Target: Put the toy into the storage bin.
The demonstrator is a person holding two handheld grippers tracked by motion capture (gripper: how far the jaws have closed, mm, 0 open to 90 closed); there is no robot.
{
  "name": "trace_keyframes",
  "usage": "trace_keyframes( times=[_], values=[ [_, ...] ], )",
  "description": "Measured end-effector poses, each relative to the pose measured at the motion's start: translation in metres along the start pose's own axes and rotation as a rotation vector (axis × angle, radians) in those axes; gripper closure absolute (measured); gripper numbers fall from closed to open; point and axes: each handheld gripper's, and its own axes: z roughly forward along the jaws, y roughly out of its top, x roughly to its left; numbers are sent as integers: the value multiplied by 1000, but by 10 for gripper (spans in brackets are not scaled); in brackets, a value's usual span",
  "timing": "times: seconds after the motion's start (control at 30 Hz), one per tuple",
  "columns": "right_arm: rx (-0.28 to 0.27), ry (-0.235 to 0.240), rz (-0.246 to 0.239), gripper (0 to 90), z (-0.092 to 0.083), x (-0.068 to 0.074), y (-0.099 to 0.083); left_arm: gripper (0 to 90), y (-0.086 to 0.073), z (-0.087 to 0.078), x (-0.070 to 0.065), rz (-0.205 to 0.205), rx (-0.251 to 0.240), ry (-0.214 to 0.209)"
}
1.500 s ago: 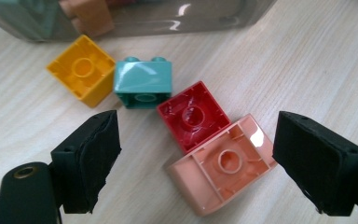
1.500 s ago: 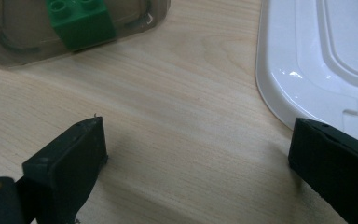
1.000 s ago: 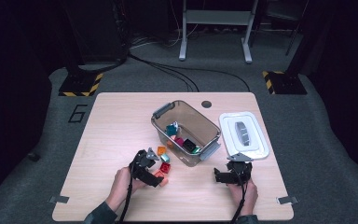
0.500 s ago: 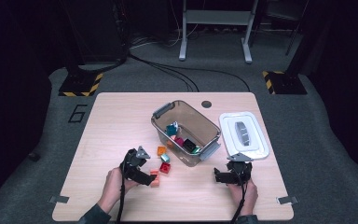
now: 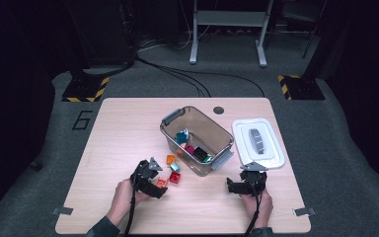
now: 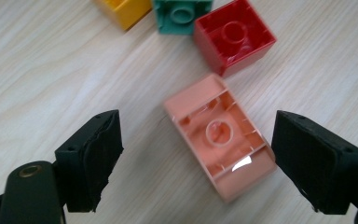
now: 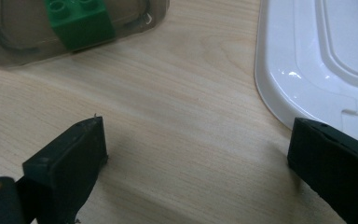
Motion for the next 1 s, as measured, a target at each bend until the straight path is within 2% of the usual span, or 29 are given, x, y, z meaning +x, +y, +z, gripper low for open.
trace_keyframes(
  times=[0.13,0.2,0.37,0.5,0.57,0.63,0.73,0.83,0.9,1.0],
  values=[
    [0,0,0,37,0,0,0,178,-3,-5,6,-21,-11,18],
    [0,-1,0,37,0,0,0,168,-1,-6,5,-25,-19,11],
    [0,-1,0,37,0,0,0,151,8,2,-2,-7,-1,-16],
    [0,-1,0,37,0,0,0,149,14,8,-5,2,16,-23],
    [0,-1,0,37,0,0,0,181,16,10,-5,-3,23,-7],
    [0,-1,0,37,0,0,0,293,17,12,-5,-7,29,-6],
    [0,-1,0,38,0,0,0,381,18,14,-4,-12,35,6],
    [0,-1,0,38,0,0,0,448,19,15,-3,-18,38,7],
    [0,-1,0,38,0,0,0,471,19,16,-3,-6,46,8],
    [0,-1,1,38,0,0,0,556,20,17,-3,-1,47,2]
  ],
)
